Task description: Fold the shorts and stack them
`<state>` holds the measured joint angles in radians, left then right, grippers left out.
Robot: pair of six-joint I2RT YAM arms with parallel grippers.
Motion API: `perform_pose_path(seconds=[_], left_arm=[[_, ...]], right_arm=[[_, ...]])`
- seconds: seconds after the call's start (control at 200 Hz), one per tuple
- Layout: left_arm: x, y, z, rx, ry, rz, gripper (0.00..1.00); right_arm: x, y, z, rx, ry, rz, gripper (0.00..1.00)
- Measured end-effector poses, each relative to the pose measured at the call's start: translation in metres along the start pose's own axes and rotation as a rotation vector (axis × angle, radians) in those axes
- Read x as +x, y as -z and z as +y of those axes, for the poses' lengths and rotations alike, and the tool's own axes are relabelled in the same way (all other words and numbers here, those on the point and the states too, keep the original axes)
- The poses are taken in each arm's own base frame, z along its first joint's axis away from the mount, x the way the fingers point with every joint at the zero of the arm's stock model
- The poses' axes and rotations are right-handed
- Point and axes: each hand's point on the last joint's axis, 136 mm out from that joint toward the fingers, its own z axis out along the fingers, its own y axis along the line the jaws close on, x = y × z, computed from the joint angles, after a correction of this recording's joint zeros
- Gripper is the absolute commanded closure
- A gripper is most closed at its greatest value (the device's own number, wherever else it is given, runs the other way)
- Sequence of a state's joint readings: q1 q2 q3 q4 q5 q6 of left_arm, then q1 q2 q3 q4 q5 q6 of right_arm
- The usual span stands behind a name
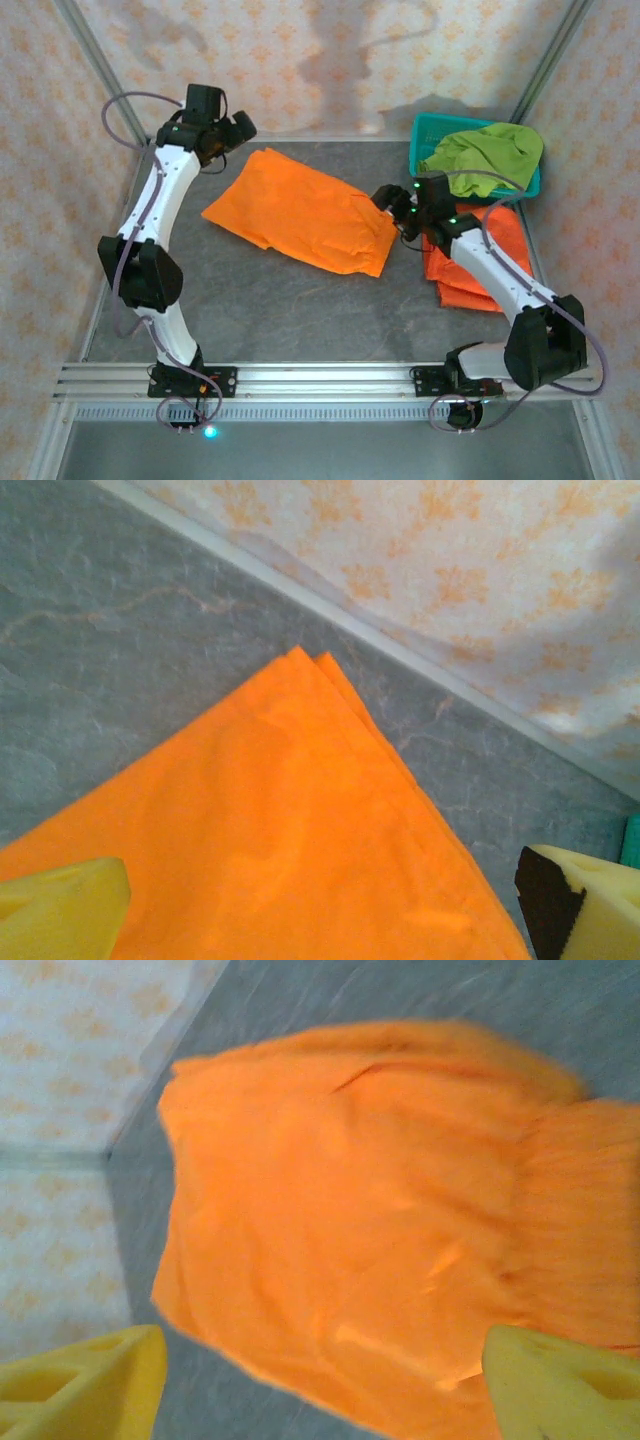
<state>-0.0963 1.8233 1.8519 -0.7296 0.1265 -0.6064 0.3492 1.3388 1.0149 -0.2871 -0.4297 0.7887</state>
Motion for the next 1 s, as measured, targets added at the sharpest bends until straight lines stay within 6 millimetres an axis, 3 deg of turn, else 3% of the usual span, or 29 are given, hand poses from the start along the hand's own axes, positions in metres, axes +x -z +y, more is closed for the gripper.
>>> perform_pose_path(seconds=[0.05, 0.115, 0.24, 0.36, 0.57, 0.731, 0.831, 1.001], left_arm=[[0.018, -0.018, 0.006, -0.004, 0.009, 0.035, 0.0], [0.049, -0.047, 0.017, -0.028, 0.015, 0.106, 0.0], [0.11, -0.101, 0.041, -0.096, 0.016, 0.245, 0.0], [0.152, -0.124, 0.062, -0.148, 0.02, 0.327, 0.0], [0.177, -0.132, 0.087, -0.181, 0.018, 0.331, 0.0], [0.185, -0.116, 0.102, -0.184, 0.036, 0.296, 0.0], [0.194, -0.101, 0.116, -0.203, 0.046, 0.283, 0.0], [0.213, -0.072, 0.144, -0.233, 0.082, 0.258, 0.0]], right_arm=[[0.009, -0.006, 0.012, -0.024, 0.021, 0.031, 0.18], [0.015, -0.018, 0.012, -0.022, 0.026, 0.061, 0.17], [0.023, -0.045, -0.015, 0.065, 0.013, 0.114, 0.17], [0.024, -0.061, -0.041, 0.138, 0.0, 0.14, 0.17], [0.01, -0.072, -0.089, 0.232, -0.056, 0.14, 0.17], [0.013, -0.08, -0.11, 0.286, -0.038, 0.174, 0.17], [0.013, -0.085, -0.111, 0.304, -0.009, 0.2, 0.17], [0.004, -0.091, -0.096, 0.283, 0.063, 0.222, 0.16]])
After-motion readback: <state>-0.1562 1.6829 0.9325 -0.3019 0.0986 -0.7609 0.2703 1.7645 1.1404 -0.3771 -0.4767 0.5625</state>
